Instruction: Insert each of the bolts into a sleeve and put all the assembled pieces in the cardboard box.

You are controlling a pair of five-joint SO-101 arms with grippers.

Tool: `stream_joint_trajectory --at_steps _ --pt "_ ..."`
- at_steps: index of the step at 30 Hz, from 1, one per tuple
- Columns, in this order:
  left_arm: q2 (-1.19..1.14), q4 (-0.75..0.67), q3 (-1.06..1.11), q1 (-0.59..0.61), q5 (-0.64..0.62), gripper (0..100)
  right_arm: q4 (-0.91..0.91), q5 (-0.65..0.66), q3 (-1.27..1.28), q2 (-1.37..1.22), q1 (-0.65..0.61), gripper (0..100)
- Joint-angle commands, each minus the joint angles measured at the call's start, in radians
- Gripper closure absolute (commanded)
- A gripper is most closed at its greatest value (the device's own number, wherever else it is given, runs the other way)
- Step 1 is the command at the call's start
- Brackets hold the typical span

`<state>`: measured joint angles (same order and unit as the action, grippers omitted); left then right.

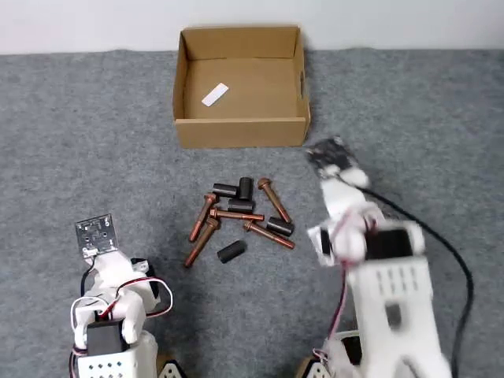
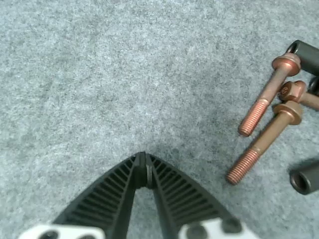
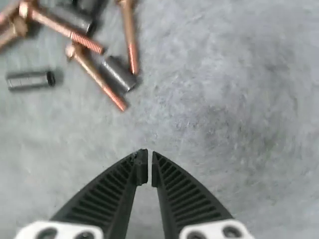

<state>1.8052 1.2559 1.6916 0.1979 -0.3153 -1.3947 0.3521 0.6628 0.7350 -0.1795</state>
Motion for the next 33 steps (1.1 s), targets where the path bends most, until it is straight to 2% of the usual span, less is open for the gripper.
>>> stream_joint_trajectory --at_steps 1,4,8,15,24,33 --pt "0.009 0.002 -0.007 0.003 -0.012 100 -0.018 0.250 -0.163 -0.183 -0.015 98.7" --pt "0.009 0.002 -0.007 0.003 -0.012 100 -0.018 0.361 -0.230 -0.271 -0.045 98.7" --pt "0.009 0.002 -0.007 0.003 -0.012 100 -0.027 0.379 -0.261 -0.363 -0.117 97.9" --pt "0.009 0.002 -0.007 0.003 -0.012 100 -0.033 0.391 -0.325 -0.541 -0.205 82.0" --pt "0.009 0.002 -0.007 0.003 -0.012 100 -0.038 0.425 -0.563 -0.851 -0.206 81.9" --pt "0.009 0.002 -0.007 0.003 -0.012 100 -0.027 0.422 -0.592 -0.970 -0.266 82.0"
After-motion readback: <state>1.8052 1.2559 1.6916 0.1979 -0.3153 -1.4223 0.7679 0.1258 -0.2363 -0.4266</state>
